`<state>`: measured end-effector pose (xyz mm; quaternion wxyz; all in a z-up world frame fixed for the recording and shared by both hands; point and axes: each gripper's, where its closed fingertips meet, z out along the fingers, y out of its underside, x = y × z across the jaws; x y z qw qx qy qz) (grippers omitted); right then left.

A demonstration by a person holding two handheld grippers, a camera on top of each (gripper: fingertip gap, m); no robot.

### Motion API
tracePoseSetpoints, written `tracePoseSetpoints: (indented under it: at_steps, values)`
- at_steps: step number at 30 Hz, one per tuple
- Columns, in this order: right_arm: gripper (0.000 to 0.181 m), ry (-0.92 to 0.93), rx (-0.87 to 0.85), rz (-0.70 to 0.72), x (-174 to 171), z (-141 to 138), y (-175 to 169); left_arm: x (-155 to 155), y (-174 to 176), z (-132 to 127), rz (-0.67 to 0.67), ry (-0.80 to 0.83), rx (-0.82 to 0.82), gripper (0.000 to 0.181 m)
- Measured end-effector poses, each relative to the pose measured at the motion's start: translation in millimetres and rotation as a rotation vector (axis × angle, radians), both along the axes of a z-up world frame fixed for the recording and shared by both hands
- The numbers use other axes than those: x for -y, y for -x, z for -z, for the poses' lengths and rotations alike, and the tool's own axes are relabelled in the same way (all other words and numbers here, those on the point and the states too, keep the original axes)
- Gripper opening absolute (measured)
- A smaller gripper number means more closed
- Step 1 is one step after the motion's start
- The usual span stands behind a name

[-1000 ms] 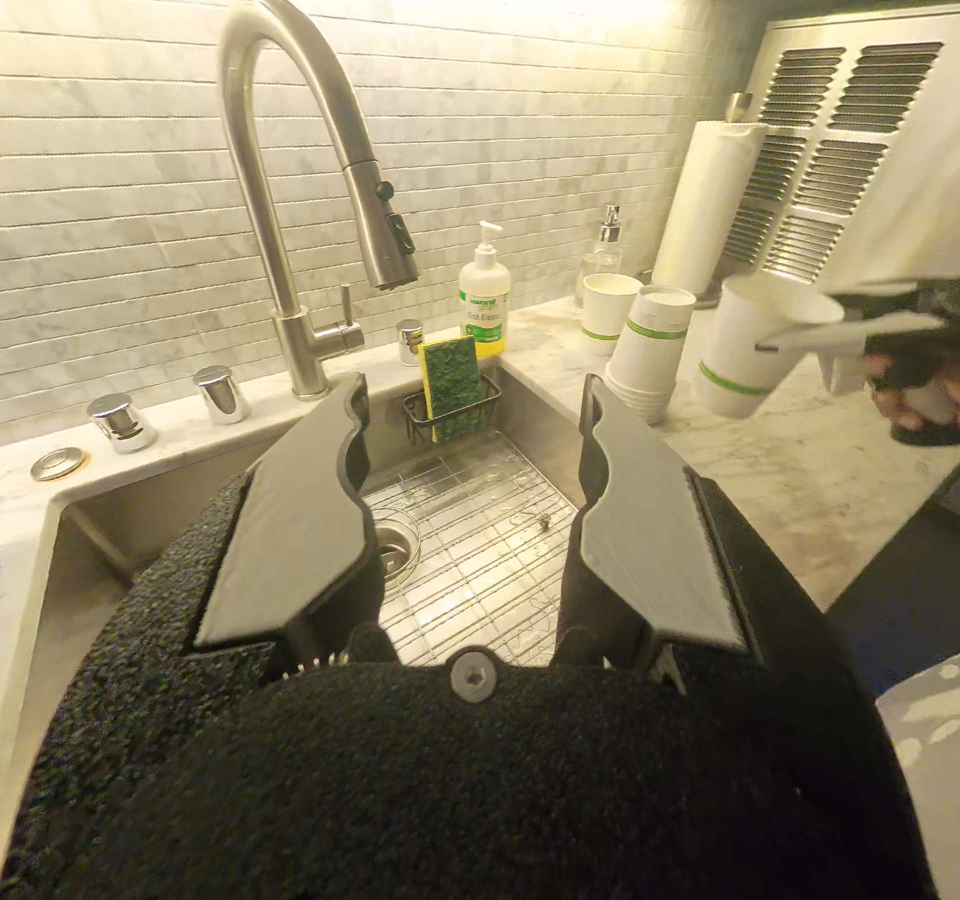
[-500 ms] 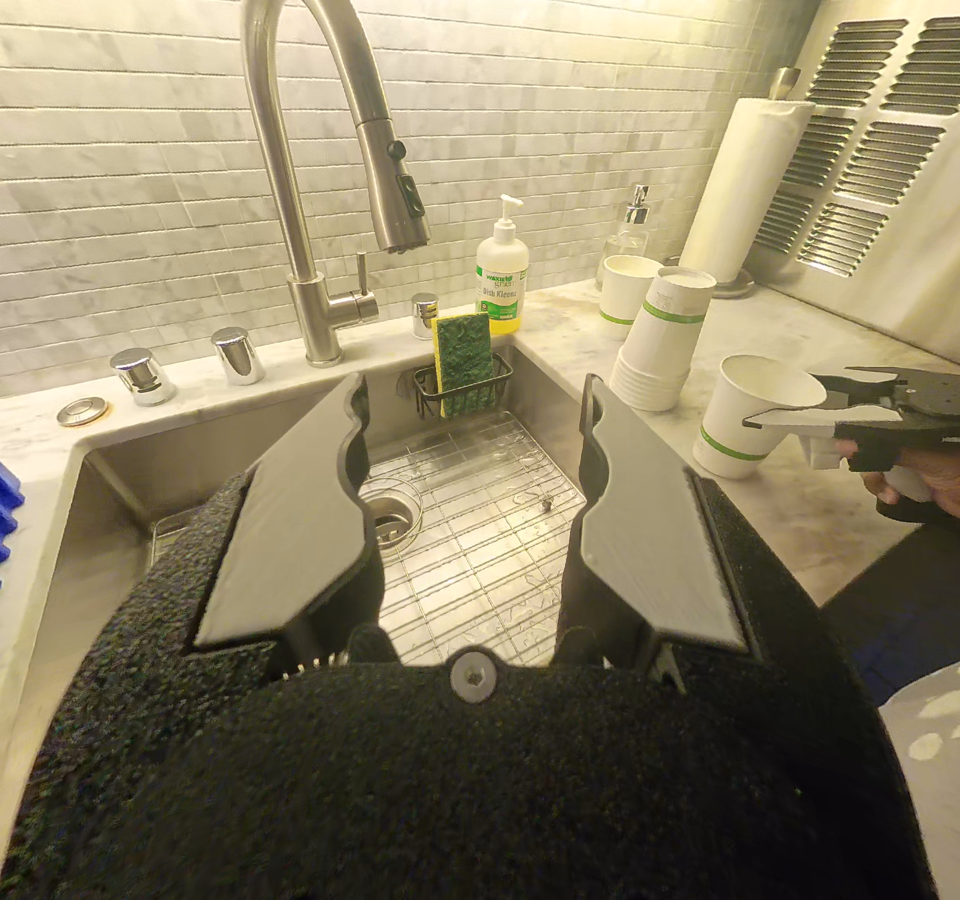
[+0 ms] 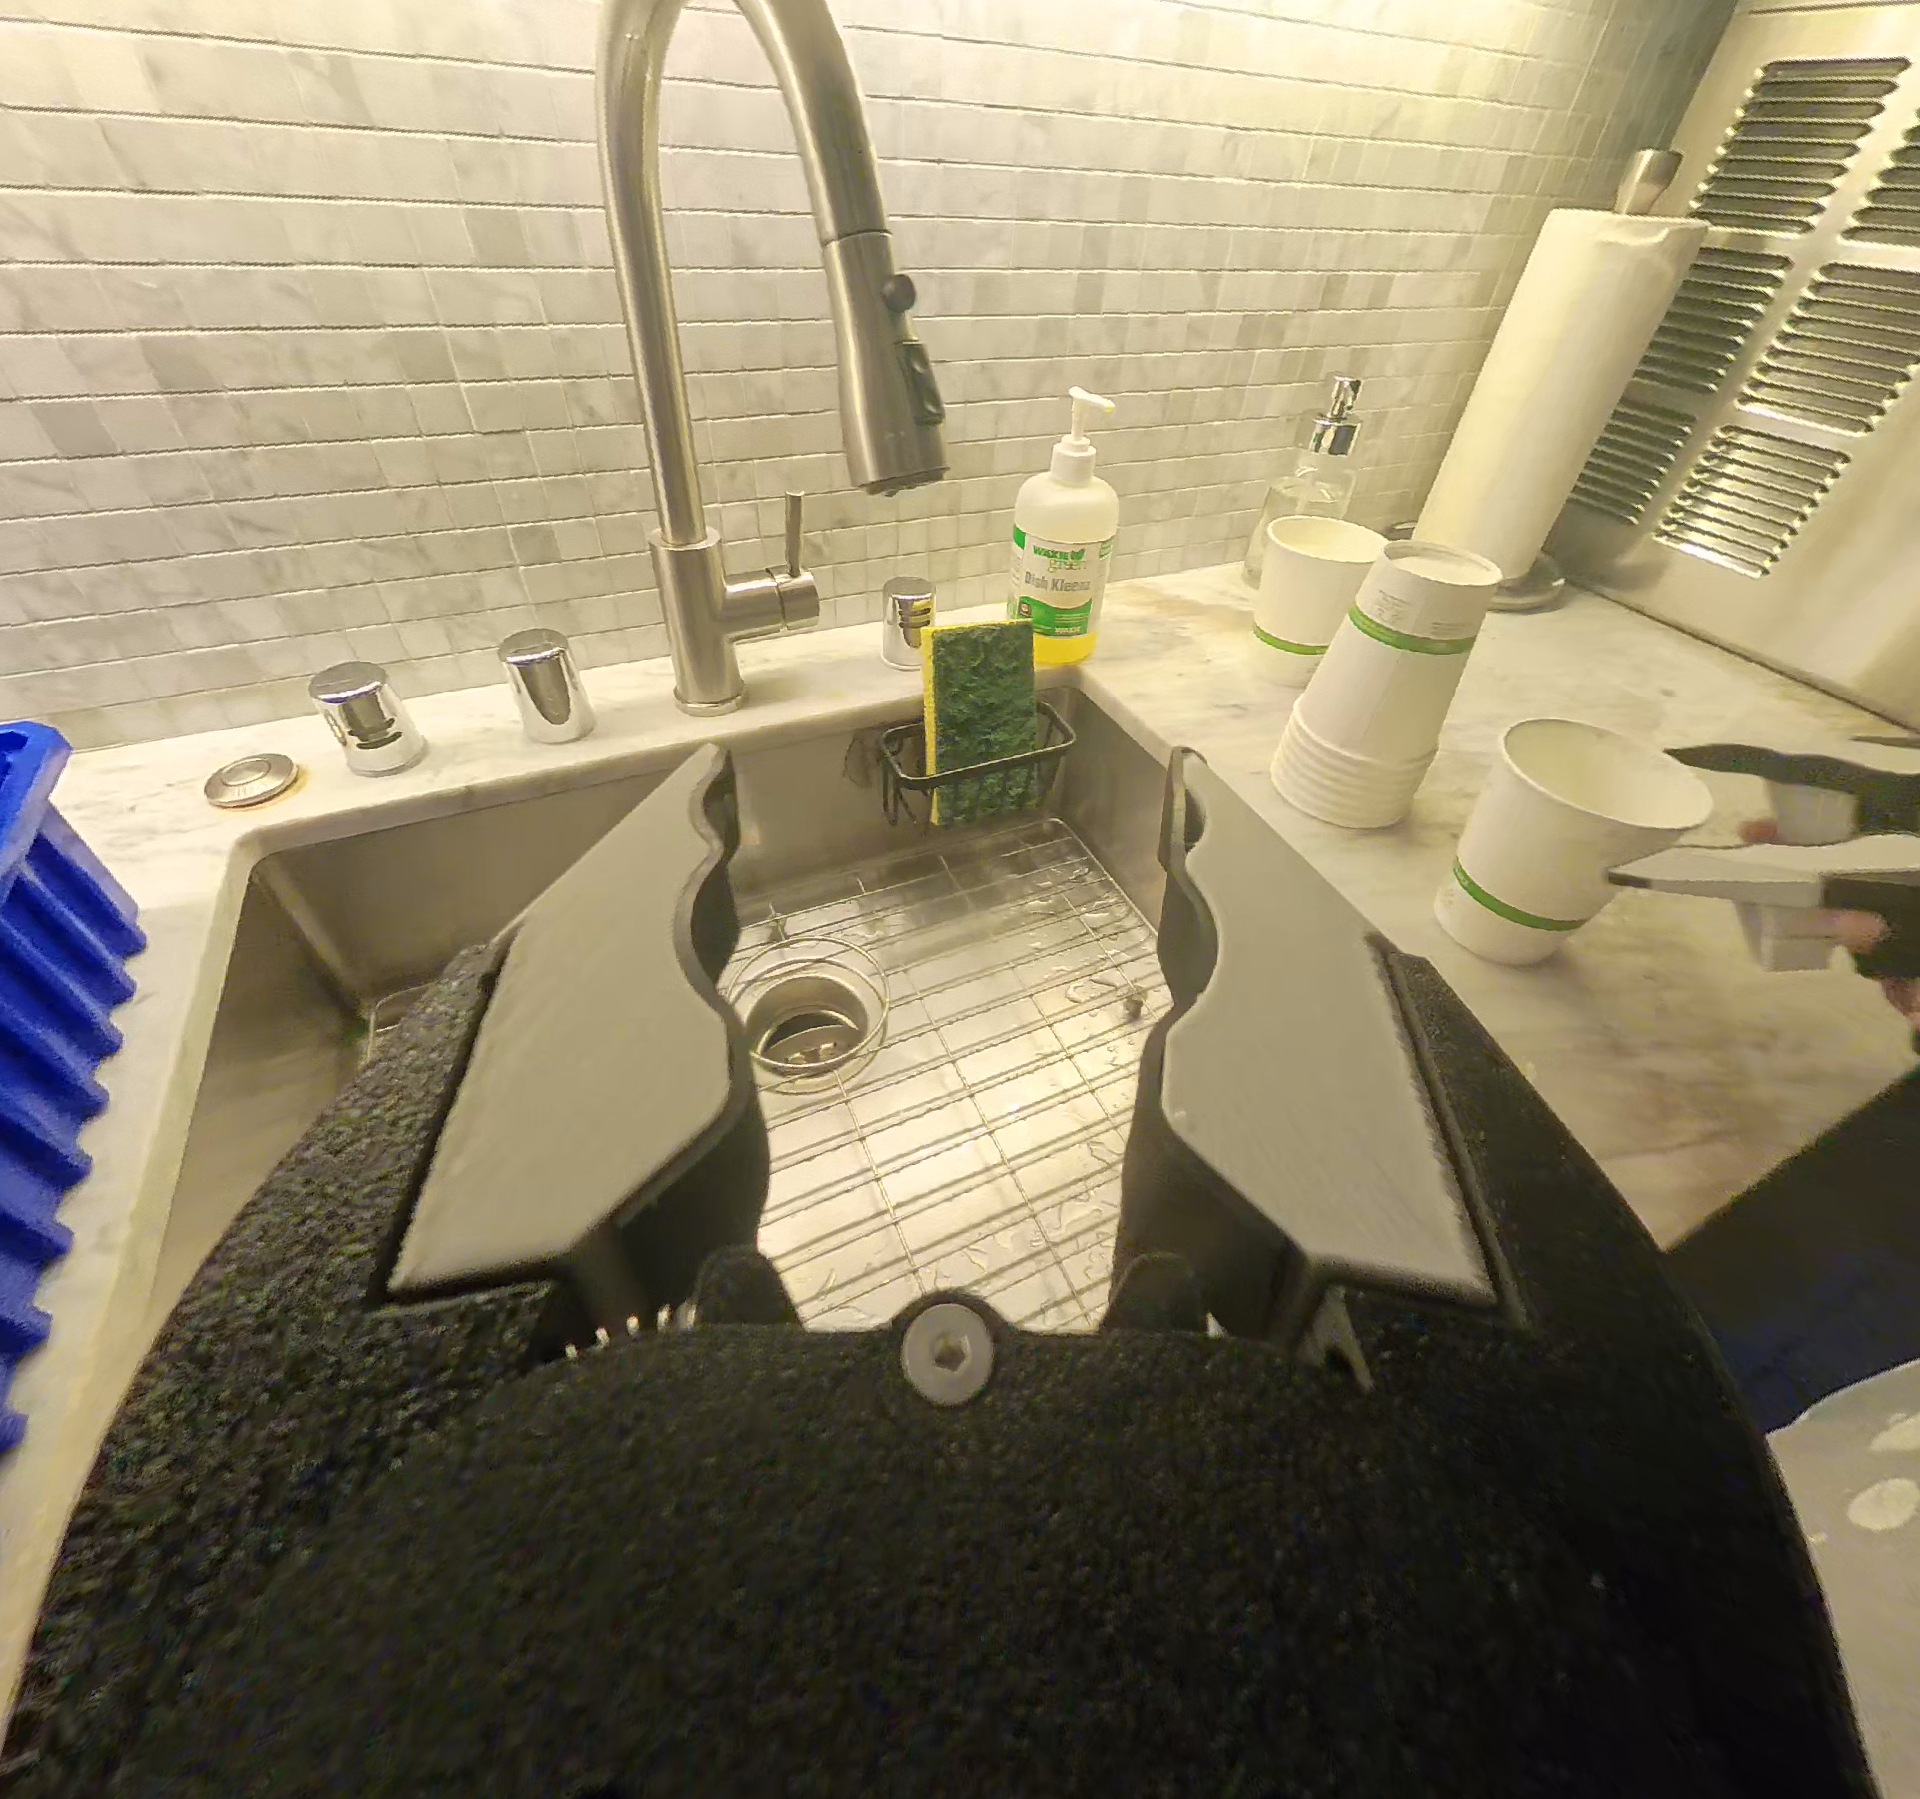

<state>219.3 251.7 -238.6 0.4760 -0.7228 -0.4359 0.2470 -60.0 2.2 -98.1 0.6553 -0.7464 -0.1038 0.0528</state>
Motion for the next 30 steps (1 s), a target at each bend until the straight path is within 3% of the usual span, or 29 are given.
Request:
tracePoseSetpoints:
  at_steps: [5, 8, 10, 15, 18, 25, 30]
  values:
    - [0.107, -0.085, -0.037, 0.081, 13, -59, -20, 16, 31, -1, -0.053, -0.013, 0.028, 0.08]
    - [0.093, -0.162, -0.079, 0.042, 35, -107, 0, 34, 62, -8, -0.103, -0.02, 0.031, 0.078]
    - [0.089, -0.153, -0.111, -0.01, 52, -121, 27, 52, 91, -20, -0.15, -0.028, 0.014, 0.075]
    - [0.086, -0.068, -0.139, -0.159, 99, -110, 97, 116, 190, -50, -0.293, 0.039, -0.065, 0.071]
    - [0.085, -0.037, -0.143, -0.218, 125, -101, 126, 160, 254, -59, -0.343, 0.109, -0.031, 0.069]
    - [0.083, 0.015, -0.12, -0.285, 160, -84, 165, 225, 365, -28, -0.333, 0.414, 0.004, 0.071]
    - [0.081, 0.038, -0.107, -0.277, 170, -78, 177, 244, 415, 7, -0.233, 0.581, 0.074, 0.077]
